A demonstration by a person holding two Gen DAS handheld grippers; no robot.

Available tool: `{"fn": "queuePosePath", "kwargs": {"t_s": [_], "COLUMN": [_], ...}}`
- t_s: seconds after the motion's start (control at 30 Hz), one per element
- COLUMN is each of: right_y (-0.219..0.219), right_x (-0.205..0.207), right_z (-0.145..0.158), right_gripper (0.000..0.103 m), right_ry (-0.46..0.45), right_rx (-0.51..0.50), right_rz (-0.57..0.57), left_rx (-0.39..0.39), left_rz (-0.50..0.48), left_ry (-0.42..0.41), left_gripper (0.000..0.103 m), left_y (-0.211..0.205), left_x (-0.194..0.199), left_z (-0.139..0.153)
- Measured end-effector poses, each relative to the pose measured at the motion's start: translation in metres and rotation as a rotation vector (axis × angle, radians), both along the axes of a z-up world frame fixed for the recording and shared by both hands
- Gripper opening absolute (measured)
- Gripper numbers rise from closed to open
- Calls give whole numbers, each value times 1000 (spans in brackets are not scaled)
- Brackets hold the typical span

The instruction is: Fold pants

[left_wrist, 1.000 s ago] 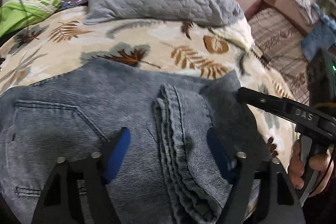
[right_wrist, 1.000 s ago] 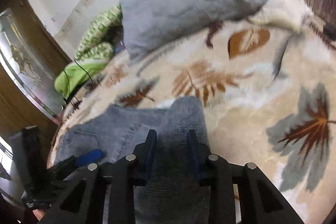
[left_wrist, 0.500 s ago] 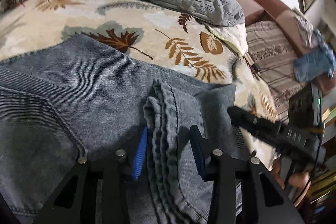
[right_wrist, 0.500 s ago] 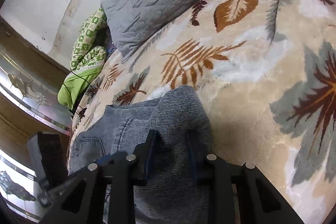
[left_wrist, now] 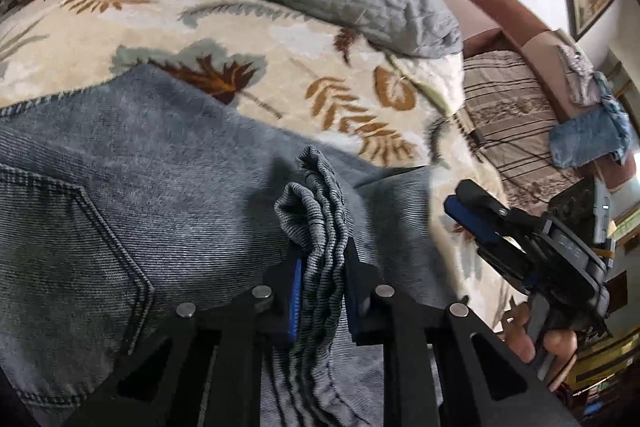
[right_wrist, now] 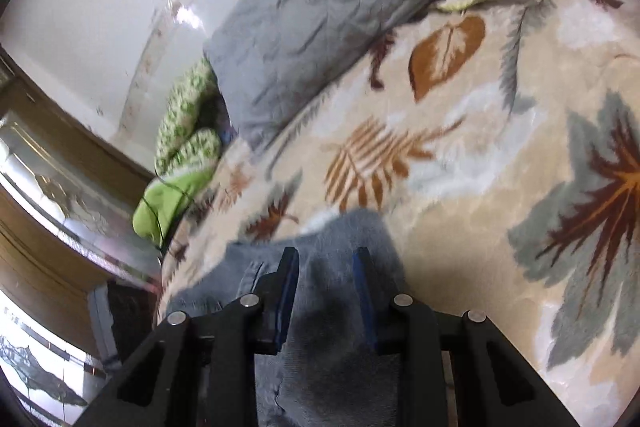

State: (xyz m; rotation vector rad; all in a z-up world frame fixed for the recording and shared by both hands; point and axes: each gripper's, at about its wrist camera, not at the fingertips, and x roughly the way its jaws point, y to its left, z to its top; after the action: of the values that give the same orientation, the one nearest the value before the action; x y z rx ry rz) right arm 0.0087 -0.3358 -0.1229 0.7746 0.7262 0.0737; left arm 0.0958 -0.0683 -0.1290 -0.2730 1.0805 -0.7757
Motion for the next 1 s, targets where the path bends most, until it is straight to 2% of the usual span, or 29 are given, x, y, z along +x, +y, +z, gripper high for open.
{"fn": "queuePosePath", "kwargs": {"t_s": [0.1, 0.2, 0.27, 0.33, 0.37, 0.5, 0.6, 0.67, 0.77, 0.87, 0.93, 0.97, 1.0], "right_y": [0, 9, 20, 32, 35, 43, 47, 53, 67, 86, 97, 100, 101], "right_x": [-1, 4, 13, 25, 27, 23, 19, 9, -9, -24, -24, -24, -27], "right_z": [3, 1, -5, -23, -27, -12, -4, 5, 17, 16, 2, -7, -9], "right_gripper": [31, 31, 31, 31, 31, 32, 32, 31, 31, 32, 33, 34, 34], "right_ry": [-4, 11, 61, 174, 185, 145, 121, 92, 79, 101, 164, 206, 198], "right_rx": [-21, -26, -65, -125, -145, -225, -246, -290, -372, -455, -498, -507, -518], "right_rz": [-10, 16, 54, 89, 91, 98, 122, 141, 172, 224, 255, 267, 263], "left_rx": [-16, -31, 8, 71, 88, 72, 91, 119, 170, 218, 276, 295, 311], "left_rz": [24, 54, 59, 76, 84, 105, 135, 162, 203, 173, 133, 105, 92], "left_ry": [-42, -43, -31, -5, 5, 28, -9, -66, -201, -271, -261, -221, -191], "left_gripper": [18, 18, 18, 18, 19, 22, 25, 24, 24, 24, 24, 25, 25], "left_y": [10, 20, 18, 15, 14, 20, 28, 34, 41, 34, 24, 19, 16], "left_x": [-4, -4, -1, 1, 2, 4, -5, -16, -38, -56, -67, -69, -70], "left_z": [10, 12, 6, -6, -10, -11, -5, 5, 26, 33, 20, 9, 2]}}
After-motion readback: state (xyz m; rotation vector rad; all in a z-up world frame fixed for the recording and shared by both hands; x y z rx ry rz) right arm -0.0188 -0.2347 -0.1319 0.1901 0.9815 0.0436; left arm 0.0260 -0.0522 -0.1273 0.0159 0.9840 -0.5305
